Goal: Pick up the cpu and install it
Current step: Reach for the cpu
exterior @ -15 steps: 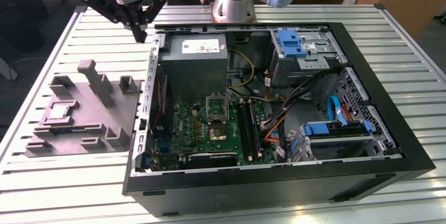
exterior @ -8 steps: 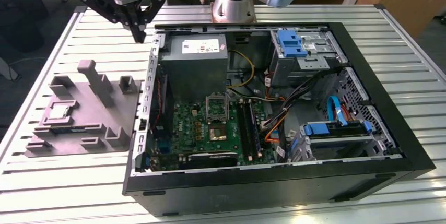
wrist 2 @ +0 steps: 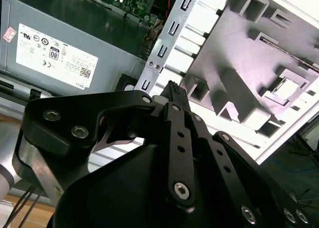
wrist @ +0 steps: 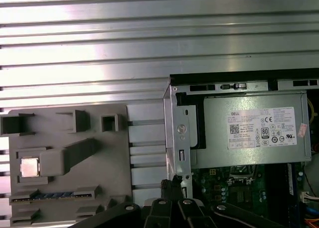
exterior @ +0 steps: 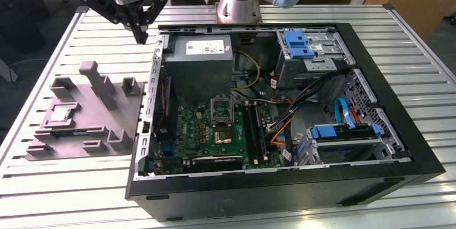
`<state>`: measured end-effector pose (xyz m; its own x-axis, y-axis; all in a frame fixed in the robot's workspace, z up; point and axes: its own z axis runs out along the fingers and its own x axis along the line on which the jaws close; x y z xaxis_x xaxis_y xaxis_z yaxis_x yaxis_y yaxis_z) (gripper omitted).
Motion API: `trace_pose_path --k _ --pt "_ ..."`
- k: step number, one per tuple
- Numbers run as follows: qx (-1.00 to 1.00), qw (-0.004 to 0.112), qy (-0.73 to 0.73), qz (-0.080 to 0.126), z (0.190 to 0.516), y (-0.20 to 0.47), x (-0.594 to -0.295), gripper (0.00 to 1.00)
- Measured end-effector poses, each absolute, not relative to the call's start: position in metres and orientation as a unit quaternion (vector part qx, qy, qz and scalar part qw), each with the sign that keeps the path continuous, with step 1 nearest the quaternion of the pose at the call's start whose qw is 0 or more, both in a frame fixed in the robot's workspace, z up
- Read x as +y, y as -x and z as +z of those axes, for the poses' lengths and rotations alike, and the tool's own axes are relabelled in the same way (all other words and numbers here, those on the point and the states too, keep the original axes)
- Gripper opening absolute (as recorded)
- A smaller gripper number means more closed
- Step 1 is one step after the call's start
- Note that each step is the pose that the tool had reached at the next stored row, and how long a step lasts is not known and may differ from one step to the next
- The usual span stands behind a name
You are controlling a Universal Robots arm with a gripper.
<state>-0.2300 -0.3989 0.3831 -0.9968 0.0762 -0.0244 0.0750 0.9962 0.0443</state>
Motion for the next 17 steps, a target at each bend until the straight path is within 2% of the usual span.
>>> trace_pose_path --k 17 --pt "0.999 0.013 -0.038 0.022 0.3828 0.235 -0.3989 0.11"
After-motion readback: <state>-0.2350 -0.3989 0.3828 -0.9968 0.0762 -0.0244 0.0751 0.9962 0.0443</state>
